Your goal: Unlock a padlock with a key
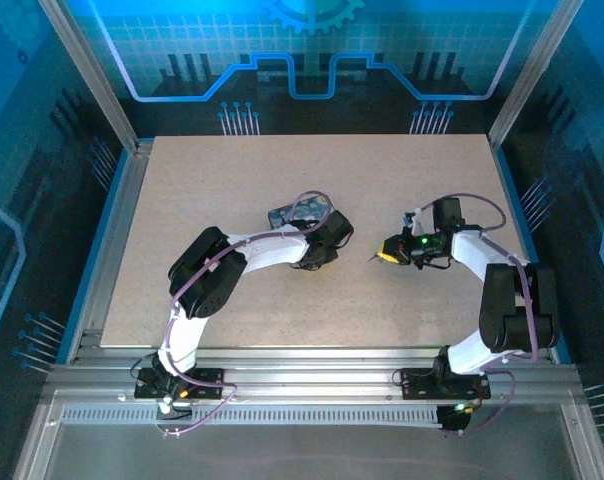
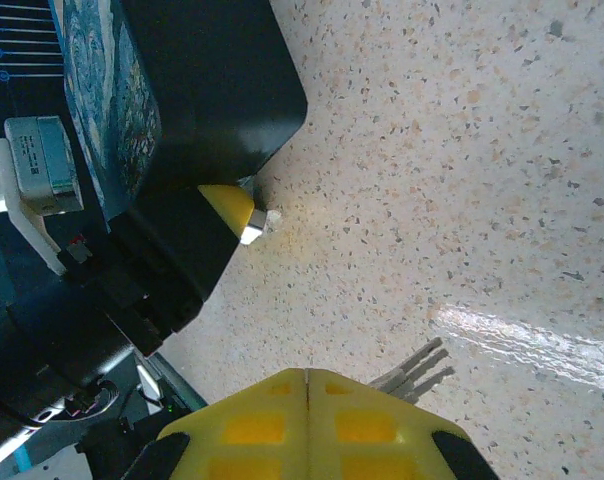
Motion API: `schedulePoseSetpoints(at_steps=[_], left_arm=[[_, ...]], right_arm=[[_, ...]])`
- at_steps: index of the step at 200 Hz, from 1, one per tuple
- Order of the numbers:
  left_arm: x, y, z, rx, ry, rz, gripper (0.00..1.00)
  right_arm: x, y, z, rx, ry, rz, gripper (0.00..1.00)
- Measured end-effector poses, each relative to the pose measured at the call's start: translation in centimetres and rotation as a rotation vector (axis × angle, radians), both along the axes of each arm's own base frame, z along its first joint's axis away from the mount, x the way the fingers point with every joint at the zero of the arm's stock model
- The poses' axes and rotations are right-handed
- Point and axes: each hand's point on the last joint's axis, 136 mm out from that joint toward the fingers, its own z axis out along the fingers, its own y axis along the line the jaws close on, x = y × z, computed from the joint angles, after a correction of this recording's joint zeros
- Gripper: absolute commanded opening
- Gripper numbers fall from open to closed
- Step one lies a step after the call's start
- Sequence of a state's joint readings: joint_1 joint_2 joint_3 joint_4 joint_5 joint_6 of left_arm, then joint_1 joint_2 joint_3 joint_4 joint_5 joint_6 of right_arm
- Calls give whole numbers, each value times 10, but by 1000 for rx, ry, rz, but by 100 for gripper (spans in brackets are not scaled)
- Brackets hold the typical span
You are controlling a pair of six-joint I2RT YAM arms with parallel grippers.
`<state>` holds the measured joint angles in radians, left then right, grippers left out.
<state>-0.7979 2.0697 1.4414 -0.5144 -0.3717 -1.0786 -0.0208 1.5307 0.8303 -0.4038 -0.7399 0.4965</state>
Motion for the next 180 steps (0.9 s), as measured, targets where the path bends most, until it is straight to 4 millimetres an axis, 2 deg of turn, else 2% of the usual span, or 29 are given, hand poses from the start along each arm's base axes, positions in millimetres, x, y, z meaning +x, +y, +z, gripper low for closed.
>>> schedulePoseSetpoints(at_steps=[49, 96, 180], left_arm=[[1, -1, 1, 4, -4, -10, 13], [-1, -4, 4, -36, 23, -21, 10], [2, -3, 60, -352, 50, -13, 7]], right_arm=[[0, 1, 0, 0, 0, 2, 0], [-1, 3, 2, -2, -8, 8, 0], [-4, 16, 16, 1, -44, 34, 0]])
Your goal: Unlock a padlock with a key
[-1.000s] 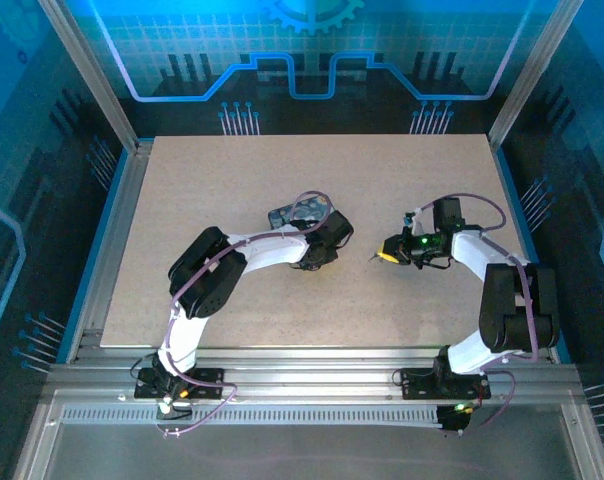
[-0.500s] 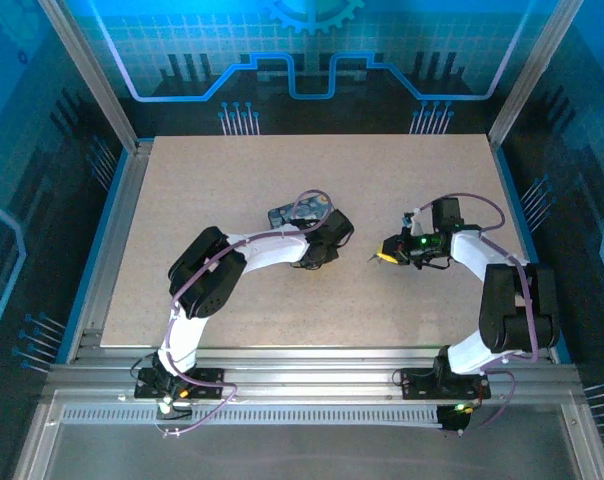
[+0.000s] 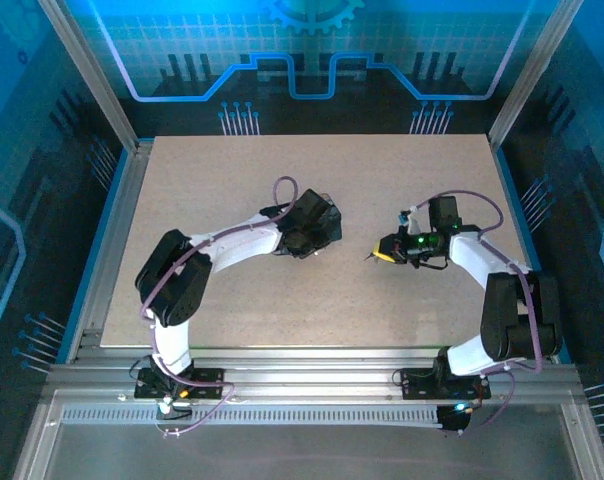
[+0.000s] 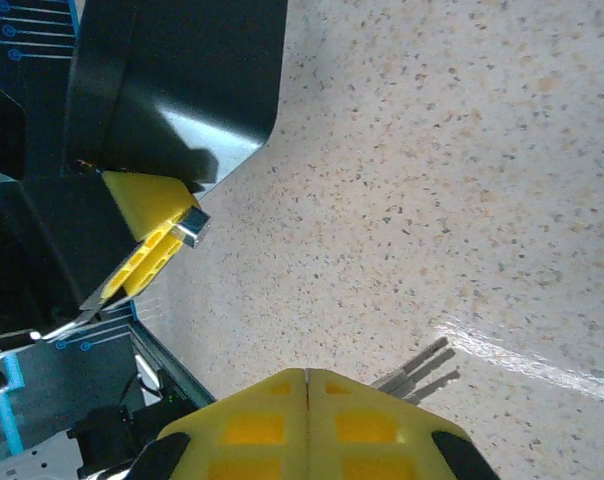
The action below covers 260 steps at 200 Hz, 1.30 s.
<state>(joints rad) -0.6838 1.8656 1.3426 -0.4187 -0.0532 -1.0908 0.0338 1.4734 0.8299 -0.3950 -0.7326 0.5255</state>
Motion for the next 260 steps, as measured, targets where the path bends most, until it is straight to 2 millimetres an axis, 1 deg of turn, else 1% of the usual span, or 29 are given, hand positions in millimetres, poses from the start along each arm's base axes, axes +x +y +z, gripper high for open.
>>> schedulePoseSetpoints(at_steps=[30, 64, 100, 119, 140, 160, 179, 218, 260], left_arm=[[-1, -1, 14, -104, 32, 13, 7], [6, 0, 29, -211, 57, 46, 8], [13, -3, 49, -342, 77, 106, 8], [15, -4, 60, -394, 86, 128, 8], [19, -5, 74, -454, 86, 152, 8], [23, -3, 85, -503, 78, 186, 8], [24, 2, 89, -543, 80, 224, 9], [23, 10, 85, -590, 119, 308, 9], [24, 12, 97, -643, 119, 345, 9]], right_arm=[[-2, 11, 12, 12, -31, 18, 0], [-6, 28, 28, 31, -69, 44, 0], [-5, 45, 52, 54, -147, 52, 0], [-1, 53, 68, 73, -203, 46, 0], [7, 58, 86, 102, -265, 20, 0], [15, 62, 95, 121, -310, -12, 0], [18, 66, 97, 128, -332, -39, 0], [24, 70, 107, 134, -402, -84, 0], [30, 76, 122, 155, -495, -98, 0]])
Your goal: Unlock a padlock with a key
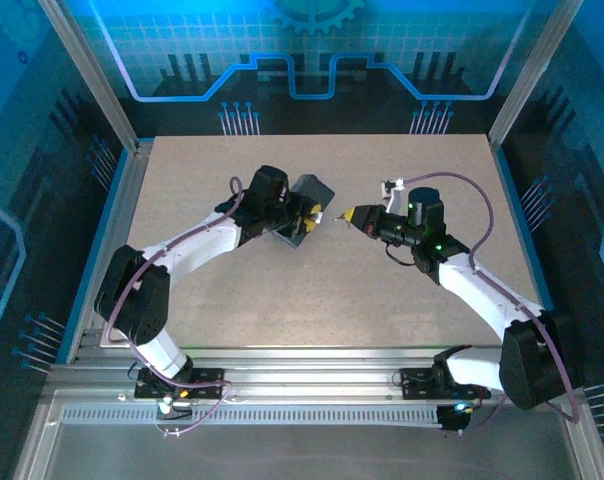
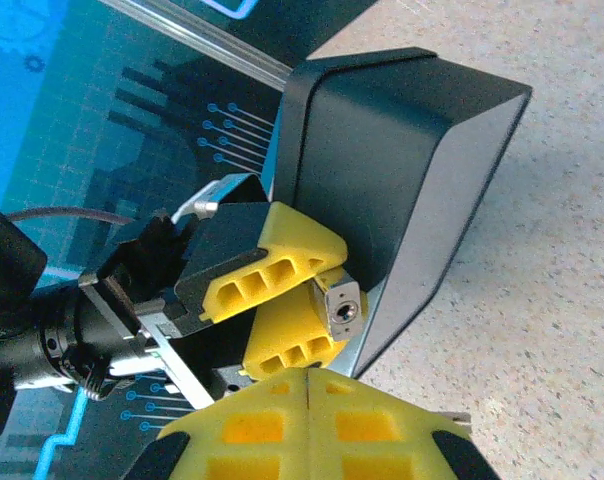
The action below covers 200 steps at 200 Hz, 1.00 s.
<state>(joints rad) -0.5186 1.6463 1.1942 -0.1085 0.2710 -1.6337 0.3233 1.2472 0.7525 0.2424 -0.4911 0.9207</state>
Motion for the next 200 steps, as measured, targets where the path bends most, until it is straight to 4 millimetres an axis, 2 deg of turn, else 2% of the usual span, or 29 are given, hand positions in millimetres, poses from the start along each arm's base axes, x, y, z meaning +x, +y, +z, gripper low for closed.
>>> schedulePoseSetpoints(at_steps=[54, 109, 164, 200], left_arm=[[-4, 2, 5, -47, 22, 30, 9], [-4, 9, 24, -93, -5, 54, 9], [-1, 20, 17, -131, 26, 73, 9], [2, 19, 25, -177, 18, 69, 8]], right_arm=[[-1, 8, 6, 17, -81, 8, 0], [7, 12, 11, 24, -174, 20, 0], [15, 18, 9, 23, -241, 46, 0], [17, 26, 4, 22, -263, 76, 0]])
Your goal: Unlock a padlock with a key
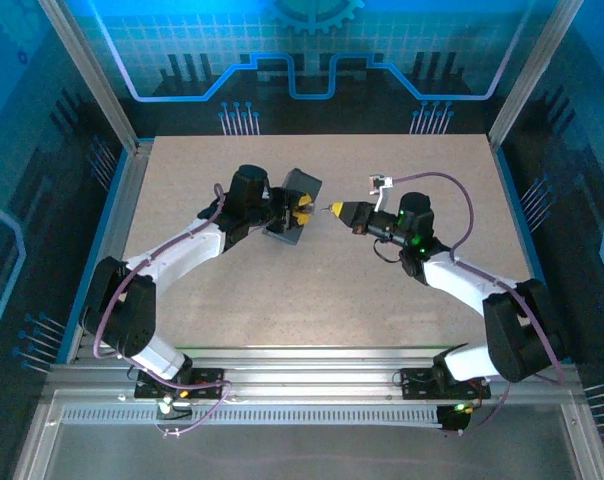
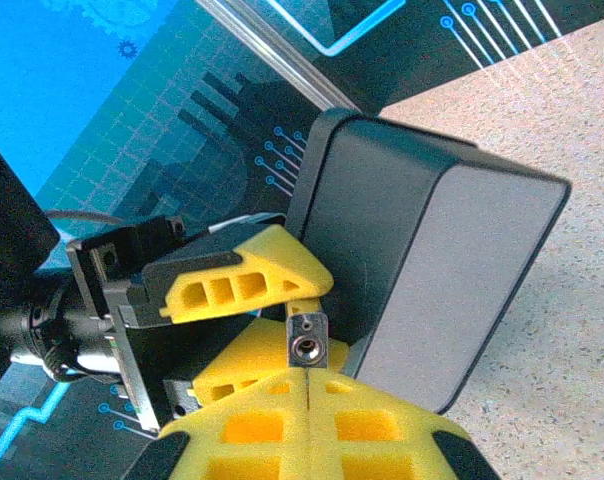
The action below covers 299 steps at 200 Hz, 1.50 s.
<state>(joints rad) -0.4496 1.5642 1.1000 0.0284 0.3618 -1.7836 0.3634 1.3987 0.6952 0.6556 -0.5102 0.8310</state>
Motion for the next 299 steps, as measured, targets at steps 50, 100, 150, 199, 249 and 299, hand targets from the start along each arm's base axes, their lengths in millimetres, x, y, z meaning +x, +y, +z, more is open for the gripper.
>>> schedulePoseSetpoints(at_steps=[50, 100, 150, 199, 249, 299], left_arm=[[2, -5, 4, -47, -4, -12, 8], [4, -4, 6, -61, 0, -3, 8], [4, -3, 5, -62, 3, -1, 7], [1, -2, -4, -56, 18, 0, 7], [2, -2, -2, -79, 29, 15, 7], [3, -2, -2, -98, 26, 24, 7]], right_arm=[[-2, 12, 0, 8, -22, 32, 0], [0, 11, 5, 15, -43, 21, 0], [4, 9, 8, 22, -50, -7, 0], [8, 7, 11, 37, -58, -29, 0], [11, 8, 6, 39, -41, -36, 0], [13, 8, 4, 42, -31, -40, 0]])
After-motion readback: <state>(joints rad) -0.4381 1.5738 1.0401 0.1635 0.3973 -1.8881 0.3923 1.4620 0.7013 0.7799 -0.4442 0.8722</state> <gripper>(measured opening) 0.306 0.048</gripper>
